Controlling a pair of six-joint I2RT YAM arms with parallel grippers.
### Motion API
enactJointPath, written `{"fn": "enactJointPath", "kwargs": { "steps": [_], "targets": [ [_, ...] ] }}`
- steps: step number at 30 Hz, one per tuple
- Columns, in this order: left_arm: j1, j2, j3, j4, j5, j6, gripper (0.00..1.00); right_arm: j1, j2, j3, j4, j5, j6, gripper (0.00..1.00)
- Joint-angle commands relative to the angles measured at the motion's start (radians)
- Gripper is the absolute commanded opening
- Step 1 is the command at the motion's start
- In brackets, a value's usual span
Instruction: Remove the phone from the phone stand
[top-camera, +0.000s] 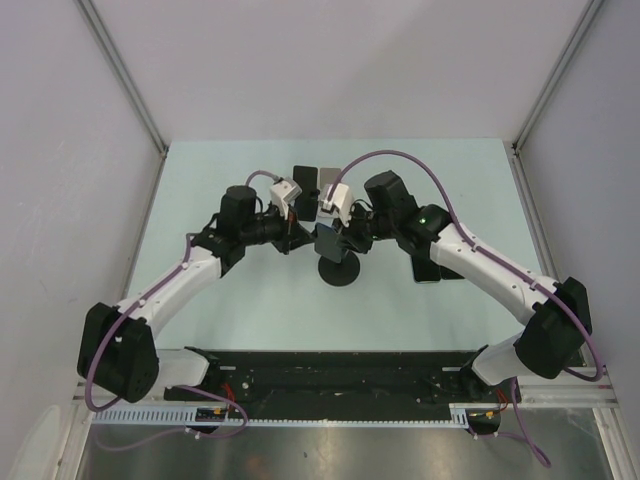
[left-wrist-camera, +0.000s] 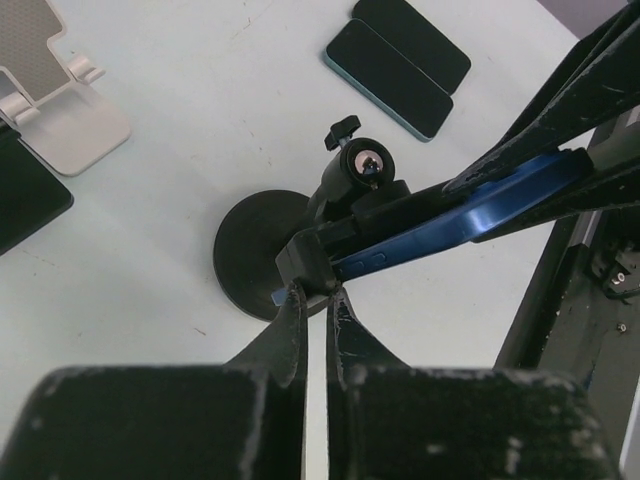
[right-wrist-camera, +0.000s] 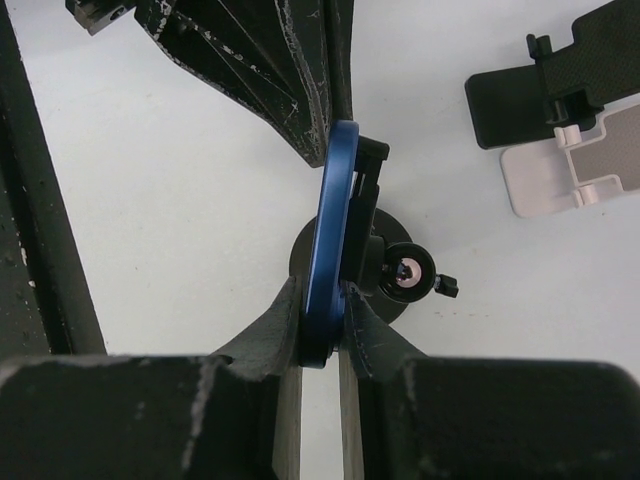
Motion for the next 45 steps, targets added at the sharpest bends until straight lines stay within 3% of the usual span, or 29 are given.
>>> {"fn": "enactJointPath", "kwargs": {
  "steps": [1, 13, 19, 22, 23, 26, 31, 37, 40, 45],
  "targets": [
    [0.084, 0.103, 0.025, -0.007, -0.360, -0.021, 0.00, 0.025, -0.102, 0.019, -0.153, -0.328, -0.023, 0.00],
    [0.112, 0.180, 0.060, -0.083, -0.443, -0.077, 0.00, -0.020, -0.117, 0.017, -0.172, -0.387, -0.024, 0.00],
    [0.116, 0.128, 0.077, -0.081, -0.359, -0.075, 0.01, -0.017, -0.102, 0.017, -0.146, -0.351, 0.000, 0.00],
    [0.116, 0.055, 0.078, -0.080, -0.346, -0.068, 0.12, -0.017, -0.099, 0.017, -0.092, -0.347, 0.045, 0.00],
    [0.116, 0.036, 0.078, -0.081, -0.345, -0.063, 0.24, -0.017, -0.101, 0.019, -0.077, -0.344, 0.072, 0.00],
    [0.116, -0.052, 0.080, -0.080, -0.342, -0.057, 0.47, -0.018, -0.102, 0.019, -0.027, -0.341, 0.101, 0.00],
    [0.109, -0.163, 0.082, -0.080, -0.279, -0.052, 0.81, -0.027, -0.070, 0.082, -0.052, -0.344, 0.135, 0.00],
    [0.029, -0.327, 0.054, -0.077, -0.306, 0.040, 0.97, -0.075, -0.030, 0.160, -0.069, -0.339, 0.235, 0.00],
    [-0.013, -0.396, 0.036, -0.069, -0.343, 0.095, 1.00, -0.096, -0.018, 0.200, -0.061, -0.347, 0.288, 0.00],
    [-0.034, -0.439, 0.013, -0.058, -0.258, 0.130, 1.00, -0.121, 0.020, 0.246, -0.099, -0.397, 0.319, 0.00]
  ]
}}
